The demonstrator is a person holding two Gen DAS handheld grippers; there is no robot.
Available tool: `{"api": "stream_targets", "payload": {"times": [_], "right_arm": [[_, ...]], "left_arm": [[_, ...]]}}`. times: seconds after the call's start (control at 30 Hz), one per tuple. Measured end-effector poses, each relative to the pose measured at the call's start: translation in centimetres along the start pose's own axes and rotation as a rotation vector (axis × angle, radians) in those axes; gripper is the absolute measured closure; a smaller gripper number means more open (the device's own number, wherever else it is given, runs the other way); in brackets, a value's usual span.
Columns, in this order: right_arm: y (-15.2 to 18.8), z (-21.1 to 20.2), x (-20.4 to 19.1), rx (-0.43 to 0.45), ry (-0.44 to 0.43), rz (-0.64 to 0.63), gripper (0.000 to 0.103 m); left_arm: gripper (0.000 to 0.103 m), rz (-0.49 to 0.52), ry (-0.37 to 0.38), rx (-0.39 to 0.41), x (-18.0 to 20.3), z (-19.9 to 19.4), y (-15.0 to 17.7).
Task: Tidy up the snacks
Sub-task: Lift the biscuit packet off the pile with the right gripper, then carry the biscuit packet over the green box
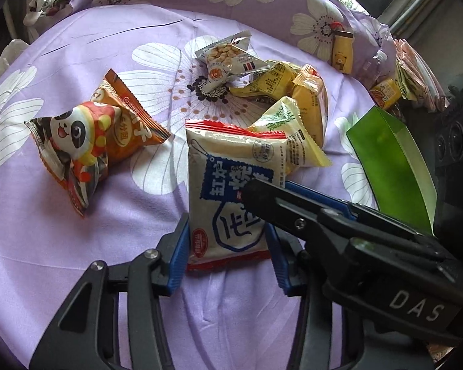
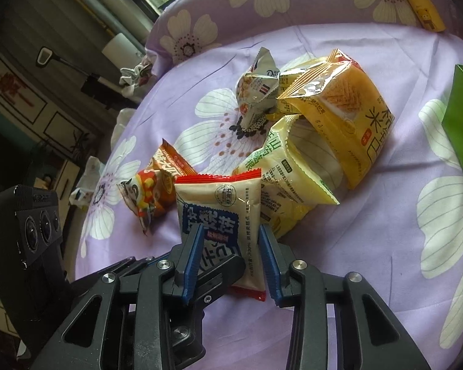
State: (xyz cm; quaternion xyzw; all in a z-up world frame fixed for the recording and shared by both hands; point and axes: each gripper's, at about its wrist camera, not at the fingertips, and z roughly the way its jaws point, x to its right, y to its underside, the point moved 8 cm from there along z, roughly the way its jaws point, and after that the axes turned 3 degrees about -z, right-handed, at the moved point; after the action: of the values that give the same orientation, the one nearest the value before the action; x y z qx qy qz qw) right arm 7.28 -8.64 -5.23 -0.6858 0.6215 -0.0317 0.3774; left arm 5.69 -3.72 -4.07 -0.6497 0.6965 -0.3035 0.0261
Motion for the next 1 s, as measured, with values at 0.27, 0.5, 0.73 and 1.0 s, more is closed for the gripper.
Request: {"api": "stream_targets", "payload": {"times": [0.27, 0.5, 0.73, 1.0], "right_arm": [[0.0, -3.9, -0.6, 0.090, -0.006, 0.003, 0.063], [-1.1, -10.1, -1.0, 0.220, 0.002, -0.025, 0.063], [-2.0, -15.2, 0.1, 0.319, 0.010, -0.031, 0.063], [-2.3, -19.0, 2.7, 0.359, 0.055, -0.008, 0.063]], "left_arm": [[0.060, 0.081, -0.011, 0.100, 3.3, -3.2, -0.7], [0.062, 0.164, 0.045, 0.193, 8.0, -6.4, -1.7], [0.063, 0.235, 0.073, 0.261, 12.4, -8.3, -2.1], [0.063, 0.262, 0.120, 0.266, 16.8, -8.2, -2.2]]}}
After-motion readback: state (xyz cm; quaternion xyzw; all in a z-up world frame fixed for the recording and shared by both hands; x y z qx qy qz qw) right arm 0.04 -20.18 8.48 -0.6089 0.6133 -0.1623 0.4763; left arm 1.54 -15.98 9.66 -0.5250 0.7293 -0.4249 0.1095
